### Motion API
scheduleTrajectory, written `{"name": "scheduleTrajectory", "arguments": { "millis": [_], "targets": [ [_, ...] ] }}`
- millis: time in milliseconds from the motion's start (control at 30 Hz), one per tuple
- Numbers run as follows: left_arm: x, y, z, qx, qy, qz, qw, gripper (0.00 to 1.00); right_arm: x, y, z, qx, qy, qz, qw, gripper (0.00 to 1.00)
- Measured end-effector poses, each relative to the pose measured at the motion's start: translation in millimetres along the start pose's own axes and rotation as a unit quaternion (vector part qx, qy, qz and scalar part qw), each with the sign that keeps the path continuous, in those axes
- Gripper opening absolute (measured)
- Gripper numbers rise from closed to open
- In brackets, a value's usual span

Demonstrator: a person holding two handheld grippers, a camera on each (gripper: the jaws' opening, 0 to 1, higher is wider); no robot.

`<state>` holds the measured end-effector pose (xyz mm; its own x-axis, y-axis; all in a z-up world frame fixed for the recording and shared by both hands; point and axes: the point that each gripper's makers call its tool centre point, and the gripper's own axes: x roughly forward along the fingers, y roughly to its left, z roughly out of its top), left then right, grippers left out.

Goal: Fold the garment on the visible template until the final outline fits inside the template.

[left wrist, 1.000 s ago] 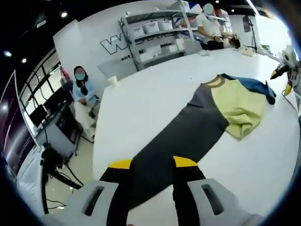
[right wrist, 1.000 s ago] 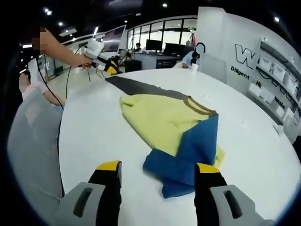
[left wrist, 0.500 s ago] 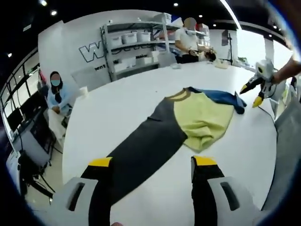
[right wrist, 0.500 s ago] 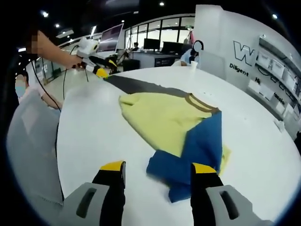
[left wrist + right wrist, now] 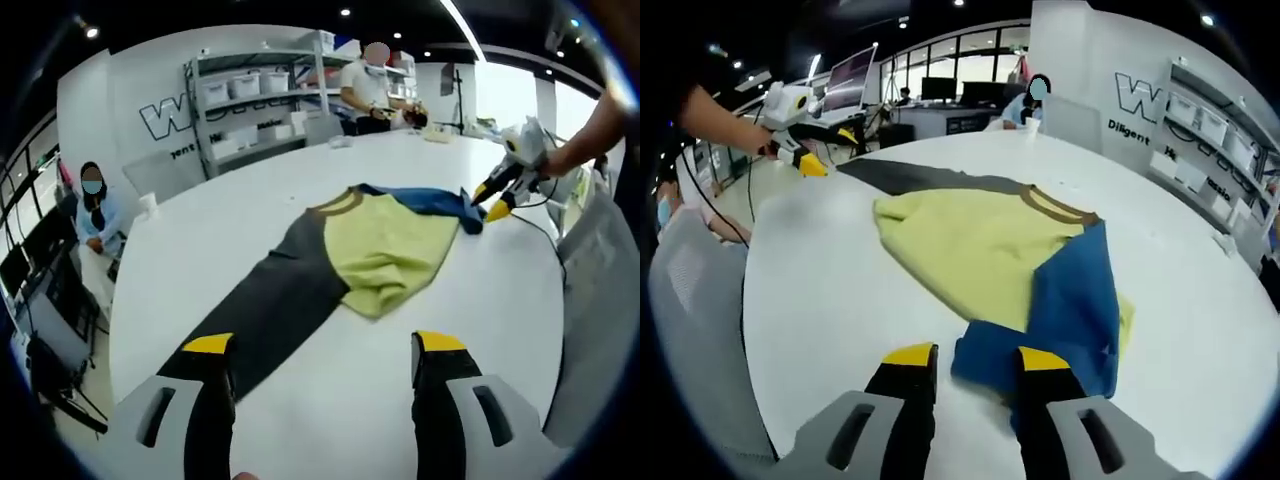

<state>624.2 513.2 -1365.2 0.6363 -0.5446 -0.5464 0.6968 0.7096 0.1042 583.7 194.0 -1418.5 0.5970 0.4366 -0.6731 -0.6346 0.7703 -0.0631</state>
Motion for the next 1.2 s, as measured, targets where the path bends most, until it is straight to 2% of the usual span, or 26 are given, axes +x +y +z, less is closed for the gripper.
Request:
{"name": "scheduleTrajectory", "arguments": {
  "millis": [233, 300, 600, 833, 1200],
  "targets": [
    [-2, -4.1, -3.5, 0.0, 0.005, -0.001, 1.0, 0.72, 8, -2, -6.4, 0.019, 0.009, -0.031, 0.9993, 0.22],
    [-2, -5.4, -4.7, -0.001, 0.006, -0.002, 1.0, 0.72, 9, -3, -9.6, 0.013, 0.019, -0.049, 0.9985, 0.2],
    [-4, -9.2, -7.8, 0.002, 0.009, -0.003, 1.0, 0.71, 7, -9, -14.8, 0.008, 0.036, -0.081, 0.996, 0.0],
    [-4, -9.8, -9.6, 0.002, 0.012, -0.003, 0.9999, 0.7, -5, -20, -16.2, 0.006, 0.038, -0.085, 0.9957, 0.0],
    [-2, -13.6, -6.7, 0.009, 0.011, -0.008, 0.9999, 0.69, -26, -34, 0.3, -0.016, 0.023, -0.087, 0.9958, 0.0]
  ]
}}
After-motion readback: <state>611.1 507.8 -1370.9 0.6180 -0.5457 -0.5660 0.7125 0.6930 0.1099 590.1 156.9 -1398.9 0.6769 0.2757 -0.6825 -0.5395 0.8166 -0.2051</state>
